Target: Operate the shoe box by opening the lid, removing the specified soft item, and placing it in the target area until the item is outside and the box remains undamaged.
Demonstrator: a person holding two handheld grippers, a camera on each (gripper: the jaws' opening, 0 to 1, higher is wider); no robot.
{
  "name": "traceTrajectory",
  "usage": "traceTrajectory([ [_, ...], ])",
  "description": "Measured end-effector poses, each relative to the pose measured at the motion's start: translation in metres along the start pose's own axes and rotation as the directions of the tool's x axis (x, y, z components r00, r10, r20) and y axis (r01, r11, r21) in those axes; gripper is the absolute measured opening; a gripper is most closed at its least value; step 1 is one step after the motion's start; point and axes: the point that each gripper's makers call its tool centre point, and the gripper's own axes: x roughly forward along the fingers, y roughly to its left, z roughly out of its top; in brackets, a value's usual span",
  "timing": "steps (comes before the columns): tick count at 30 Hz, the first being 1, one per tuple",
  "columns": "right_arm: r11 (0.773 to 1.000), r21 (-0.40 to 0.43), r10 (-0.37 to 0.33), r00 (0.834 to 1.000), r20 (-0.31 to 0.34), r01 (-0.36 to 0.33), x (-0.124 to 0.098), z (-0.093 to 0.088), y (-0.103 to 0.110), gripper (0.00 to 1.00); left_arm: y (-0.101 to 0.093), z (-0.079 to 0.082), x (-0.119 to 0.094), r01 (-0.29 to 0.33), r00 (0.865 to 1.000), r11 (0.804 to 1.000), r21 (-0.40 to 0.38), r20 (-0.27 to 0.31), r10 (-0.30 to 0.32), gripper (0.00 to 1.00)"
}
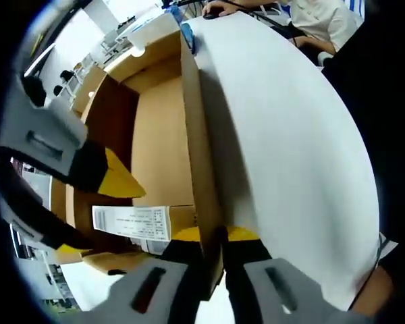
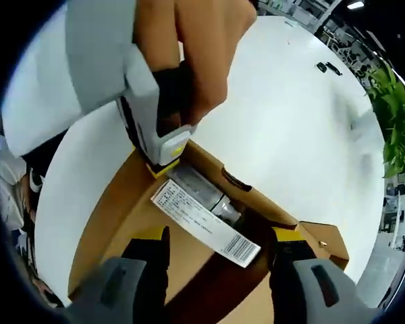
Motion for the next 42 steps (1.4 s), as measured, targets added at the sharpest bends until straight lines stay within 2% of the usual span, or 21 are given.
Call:
traceTrajectory([
  [3, 1.000, -0.002, 0.002, 1.000, 0.000, -0.002, 0.001, 0.000, 0.000, 0.51, 0.000, 0.000, 0.000, 0.000, 1.000, 1.000, 0.000, 0.000, 0.000, 0.07],
  [6, 0.998, -0.020, 0.055, 0.998, -0.012, -0.055, 0.008, -0.004, 0.007, 0.42, 0.000, 0.000, 0.000, 0.001, 1.000, 1.000, 0.006, 0.000, -0.001, 0.07],
  [9, 0.997, -0.045, 0.061, 0.998, -0.018, -0.061, 0.008, -0.008, 0.009, 0.39, 0.000, 0.001, 0.000, 0.002, 1.000, 1.000, 0.005, 0.001, -0.002, 0.07],
  [13, 0.997, -0.034, 0.062, 0.998, -0.022, -0.063, 0.007, -0.012, 0.010, 0.37, 0.000, 0.001, 0.000, 0.002, 1.000, 1.000, 0.005, 0.002, -0.002, 0.07],
  [17, 0.998, 0.007, 0.066, 0.997, -0.042, -0.065, 0.004, -0.022, 0.014, 0.32, 0.001, 0.001, 0.000, 0.000, 1.000, 1.000, 0.005, 0.004, 0.000, 0.07],
  [19, 0.996, 0.058, 0.064, 0.996, -0.065, -0.061, 0.001, -0.033, 0.022, 0.29, 0.001, 0.002, 0.000, 0.003, 1.000, 1.000, 0.003, 0.005, -0.003, 0.07],
  [26, 0.979, 0.200, 0.046, 0.998, -0.048, -0.036, -0.005, -0.050, 0.040, 0.24, 0.001, 0.002, 0.000, 0.002, 1.000, 1.000, 0.003, 0.004, -0.002, 0.07],
  [28, 0.971, 0.236, 0.041, 0.998, -0.050, -0.029, -0.007, -0.055, 0.046, 0.24, 0.001, 0.002, 0.001, 0.001, 1.000, 1.000, 0.003, 0.003, -0.001, 0.07],
  [31, 0.945, 0.327, 0.026, 0.998, -0.060, -0.005, -0.010, -0.064, 0.054, 0.23, 0.001, 0.001, 0.000, 0.001, 1.000, 1.000, 0.002, 0.003, -0.001, 0.07],
  [36, 0.909, 0.415, -0.006, 0.997, -0.072, 0.036, -0.015, -0.078, 0.065, 0.22, 0.000, 0.001, 0.000, 0.001, 1.000, 1.000, 0.000, 0.003, -0.001, 0.07],
  [42, 0.847, 0.525, -0.037, 0.994, -0.102, 0.085, -0.022, -0.100, 0.081, 0.22, 0.001, 0.001, 0.000, 0.001, 1.000, 1.000, -0.001, 0.003, -0.001, 0.07],
])
